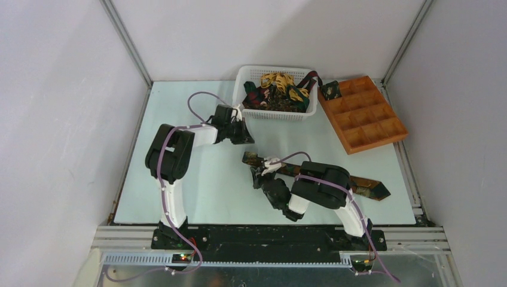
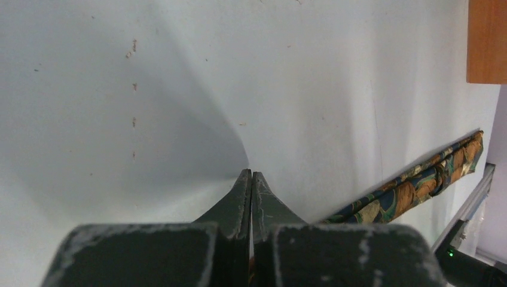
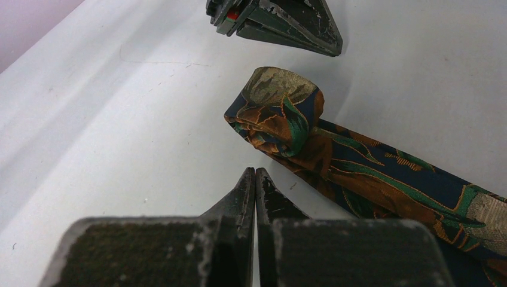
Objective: Roll the ties
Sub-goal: Roll the tie at the center of the board.
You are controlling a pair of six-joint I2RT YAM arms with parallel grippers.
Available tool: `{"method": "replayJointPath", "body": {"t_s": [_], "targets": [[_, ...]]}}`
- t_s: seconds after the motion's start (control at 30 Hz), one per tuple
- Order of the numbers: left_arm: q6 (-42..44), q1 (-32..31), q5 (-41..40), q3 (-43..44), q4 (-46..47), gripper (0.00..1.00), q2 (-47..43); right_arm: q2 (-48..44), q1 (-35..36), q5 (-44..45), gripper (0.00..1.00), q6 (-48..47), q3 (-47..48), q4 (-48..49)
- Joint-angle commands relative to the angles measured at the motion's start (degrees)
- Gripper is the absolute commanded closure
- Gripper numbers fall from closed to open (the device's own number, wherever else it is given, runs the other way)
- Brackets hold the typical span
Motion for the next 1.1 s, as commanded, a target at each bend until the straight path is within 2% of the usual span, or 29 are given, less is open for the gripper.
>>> {"method": "replayJointPath", "body": {"t_s": [0.0, 1.07], "targets": [[-0.7, -0.5, 2.8, 0.0, -0.4, 1.00, -1.1, 1.1, 0.2, 2.6, 1.00, -0.1, 1.0, 3.3], [-1.3, -1.2, 3.7, -1.4, 0.3, 1.00, -0.5, 4.6, -1.4, 3.3, 1.00, 1.5, 5.0, 3.8]]}}
